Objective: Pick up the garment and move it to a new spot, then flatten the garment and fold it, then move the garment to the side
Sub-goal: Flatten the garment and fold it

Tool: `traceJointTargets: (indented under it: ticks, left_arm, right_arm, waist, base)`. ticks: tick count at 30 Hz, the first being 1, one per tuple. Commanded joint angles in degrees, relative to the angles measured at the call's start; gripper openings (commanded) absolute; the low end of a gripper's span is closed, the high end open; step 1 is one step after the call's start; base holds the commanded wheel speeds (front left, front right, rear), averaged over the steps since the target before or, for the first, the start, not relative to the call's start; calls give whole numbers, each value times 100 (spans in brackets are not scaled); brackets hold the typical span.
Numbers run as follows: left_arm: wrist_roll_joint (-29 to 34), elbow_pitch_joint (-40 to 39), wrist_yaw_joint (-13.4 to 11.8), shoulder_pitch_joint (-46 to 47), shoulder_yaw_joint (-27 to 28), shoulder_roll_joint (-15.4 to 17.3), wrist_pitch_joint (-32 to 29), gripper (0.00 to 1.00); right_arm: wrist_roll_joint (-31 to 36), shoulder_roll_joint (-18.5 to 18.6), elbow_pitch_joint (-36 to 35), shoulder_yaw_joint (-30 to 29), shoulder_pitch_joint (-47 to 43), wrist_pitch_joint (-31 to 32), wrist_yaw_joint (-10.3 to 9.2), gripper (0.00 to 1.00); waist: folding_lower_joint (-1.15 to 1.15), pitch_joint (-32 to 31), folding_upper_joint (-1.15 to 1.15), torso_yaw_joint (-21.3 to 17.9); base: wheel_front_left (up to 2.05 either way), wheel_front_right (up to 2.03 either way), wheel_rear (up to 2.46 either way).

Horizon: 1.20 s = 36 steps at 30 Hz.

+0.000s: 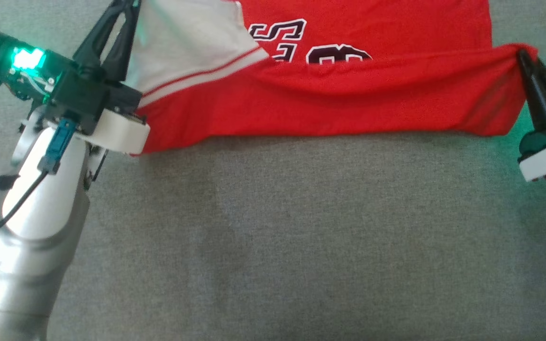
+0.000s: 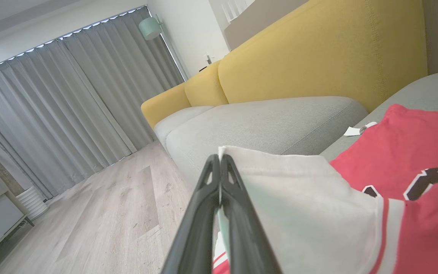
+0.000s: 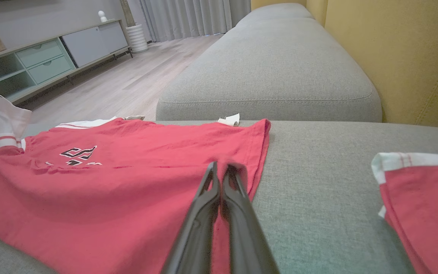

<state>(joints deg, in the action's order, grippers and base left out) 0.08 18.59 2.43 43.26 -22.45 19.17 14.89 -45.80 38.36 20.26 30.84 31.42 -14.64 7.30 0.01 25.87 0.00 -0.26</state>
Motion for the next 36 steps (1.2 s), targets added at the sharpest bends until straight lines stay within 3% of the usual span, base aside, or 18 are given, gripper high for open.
traceJointTargets:
  ticks: [1,5,6,7,8,9,14,19,25,36]
  left_arm:
    - [13,-86,-72,264,201,168,11,0]
    - [-32,186,-79,308,184,149,11,0]
    - [-40,255,-70,309,172,145,11,0]
    - [-64,331,-69,303,169,129,11,15]
    - [-83,409,-77,292,168,109,11,46]
    - [-96,468,-96,282,169,87,11,100]
    - [-281,654,-304,25,310,-79,11,100]
    - [-1045,1127,-683,-865,862,-556,11,100]
    - [-1515,1035,-695,-1728,1073,-1001,11,100]
    - [-1704,1626,-713,-1843,1126,-1128,-112,100]
  right_arm:
    - [20,86,-56,15,12,-36,19,0]
    - [-16,24,107,142,131,-36,19,0]
    - [-48,2,165,173,149,-36,19,19]
    - [-86,-21,233,197,162,-36,19,100]
    - [-97,-45,286,192,181,-36,19,100]
    - [-103,-70,323,181,189,-36,19,100]
    - [-98,-137,377,138,82,-36,19,100]
    - [-45,-234,253,-124,-306,-36,19,100]
    - [41,-286,147,-353,-725,-36,19,100]
    - [161,-345,51,-497,-910,-36,19,100]
  waist:
    - [-1,30,0,-18]
    - [-1,49,0,-20]
    - [-1,48,0,-18]
    - [-1,40,0,-12]
    - [-1,25,0,-6]
    - [-1,5,0,3]
    - [-1,-186,0,33]
    - [-1,-515,0,-11]
    - [-1,-663,0,-27]
    - [-1,-651,0,-73]
  base:
    - [0,0,0]
    - [0,0,0]
    - [0,0,0]
    - [0,0,0]
    - [0,0,0]
    - [0,0,0]
    - [0,0,0]
    - [0,0,0]
    - [0,0,0]
    - [0,0,0]
